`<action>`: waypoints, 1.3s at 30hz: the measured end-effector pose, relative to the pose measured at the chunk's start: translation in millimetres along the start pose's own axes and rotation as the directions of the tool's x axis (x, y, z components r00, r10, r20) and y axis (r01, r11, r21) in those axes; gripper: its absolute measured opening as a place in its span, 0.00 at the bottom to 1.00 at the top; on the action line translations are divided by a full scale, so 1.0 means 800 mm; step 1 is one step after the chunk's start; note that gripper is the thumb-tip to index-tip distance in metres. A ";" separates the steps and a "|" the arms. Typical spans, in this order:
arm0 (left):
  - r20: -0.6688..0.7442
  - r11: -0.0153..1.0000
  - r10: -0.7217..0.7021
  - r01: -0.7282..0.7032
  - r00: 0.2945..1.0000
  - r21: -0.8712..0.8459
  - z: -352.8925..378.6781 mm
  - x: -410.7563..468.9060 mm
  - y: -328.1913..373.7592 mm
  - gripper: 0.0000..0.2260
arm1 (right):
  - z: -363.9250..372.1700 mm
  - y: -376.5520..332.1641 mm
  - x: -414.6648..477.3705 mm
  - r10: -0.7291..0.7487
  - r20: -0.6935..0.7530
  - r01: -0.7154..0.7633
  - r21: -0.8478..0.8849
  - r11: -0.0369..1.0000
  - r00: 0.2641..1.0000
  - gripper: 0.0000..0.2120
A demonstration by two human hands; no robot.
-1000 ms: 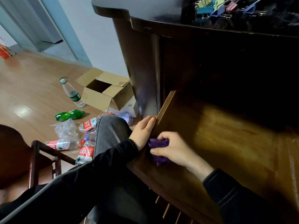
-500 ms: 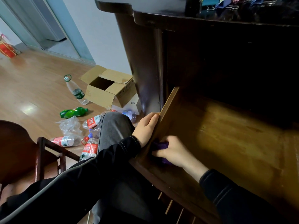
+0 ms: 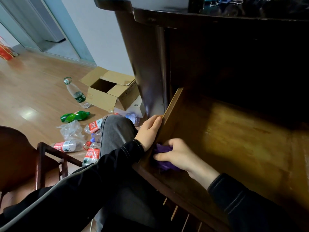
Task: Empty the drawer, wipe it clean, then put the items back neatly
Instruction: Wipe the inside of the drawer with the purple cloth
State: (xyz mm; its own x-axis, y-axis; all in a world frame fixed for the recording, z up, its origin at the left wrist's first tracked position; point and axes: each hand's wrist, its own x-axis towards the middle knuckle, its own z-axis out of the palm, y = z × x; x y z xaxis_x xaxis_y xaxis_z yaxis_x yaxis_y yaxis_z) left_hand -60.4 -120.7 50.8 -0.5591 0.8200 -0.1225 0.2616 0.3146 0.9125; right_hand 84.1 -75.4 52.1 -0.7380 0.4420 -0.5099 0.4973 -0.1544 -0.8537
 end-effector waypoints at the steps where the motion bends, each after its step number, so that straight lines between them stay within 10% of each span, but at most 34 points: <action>1: 0.002 1.000 0.001 -0.001 1.000 -0.008 -0.001 0.000 -0.001 0.14 | 0.000 0.000 -0.003 -0.019 0.010 0.019 0.033 0.999 1.000 0.14; 28: 0.021 0.998 -0.006 0.005 1.000 0.056 -0.001 -0.004 0.006 0.14 | 0.015 0.008 -0.016 0.097 0.097 -0.113 0.174 0.978 0.991 0.14; 39: 0.029 0.997 -0.010 0.007 1.000 0.075 -0.001 -0.003 0.009 0.12 | -0.018 0.025 0.054 0.083 -0.344 -0.070 0.051 0.996 0.935 0.15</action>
State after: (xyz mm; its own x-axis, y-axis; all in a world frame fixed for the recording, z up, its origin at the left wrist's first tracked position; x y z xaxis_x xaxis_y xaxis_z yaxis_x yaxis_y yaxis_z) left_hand -57.9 -120.7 57.7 -0.5385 0.8305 -0.1425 0.3159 0.3558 0.8795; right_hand 68.8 -46.9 14.8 -0.4916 0.7047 -0.5116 0.5236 -0.2303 -0.8202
